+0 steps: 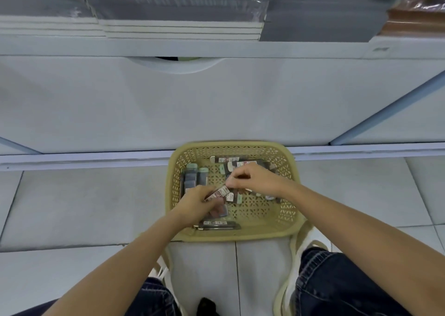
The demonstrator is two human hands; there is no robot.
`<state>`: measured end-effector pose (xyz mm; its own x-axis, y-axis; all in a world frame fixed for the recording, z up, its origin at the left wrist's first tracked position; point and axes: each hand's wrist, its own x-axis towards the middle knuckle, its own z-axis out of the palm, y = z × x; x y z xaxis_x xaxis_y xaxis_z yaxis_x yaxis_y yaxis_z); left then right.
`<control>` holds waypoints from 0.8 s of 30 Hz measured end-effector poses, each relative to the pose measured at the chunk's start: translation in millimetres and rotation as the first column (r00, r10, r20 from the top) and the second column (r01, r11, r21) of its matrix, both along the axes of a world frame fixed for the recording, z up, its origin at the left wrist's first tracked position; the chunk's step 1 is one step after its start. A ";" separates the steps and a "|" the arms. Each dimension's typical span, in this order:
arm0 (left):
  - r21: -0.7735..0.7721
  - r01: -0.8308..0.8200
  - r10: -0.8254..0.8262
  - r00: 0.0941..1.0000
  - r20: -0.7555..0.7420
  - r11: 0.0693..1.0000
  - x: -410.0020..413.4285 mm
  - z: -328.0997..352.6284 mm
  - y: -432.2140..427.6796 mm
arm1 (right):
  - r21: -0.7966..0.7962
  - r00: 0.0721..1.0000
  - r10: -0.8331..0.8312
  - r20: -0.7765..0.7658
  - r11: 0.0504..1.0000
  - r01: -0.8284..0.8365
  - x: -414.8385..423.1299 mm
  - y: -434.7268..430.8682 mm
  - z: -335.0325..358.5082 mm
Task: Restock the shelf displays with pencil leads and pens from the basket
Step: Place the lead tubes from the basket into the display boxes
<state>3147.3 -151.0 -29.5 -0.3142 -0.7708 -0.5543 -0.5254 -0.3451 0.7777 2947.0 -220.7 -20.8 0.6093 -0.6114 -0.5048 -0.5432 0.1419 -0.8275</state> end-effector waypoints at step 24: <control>0.092 -0.380 0.388 0.919 -0.078 0.920 23.3 -21.2 -1.8 | -0.075 0.974 -0.129 -0.185 0.990 0.117 -25.6 -4.4 -53.2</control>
<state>3170.6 -152.8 -50.8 -0.0550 -0.8005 -0.5968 -0.2677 -0.5640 0.7812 2921.4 -225.0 -73.9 0.4246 -0.7099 -0.5619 -0.6723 0.1684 -0.7209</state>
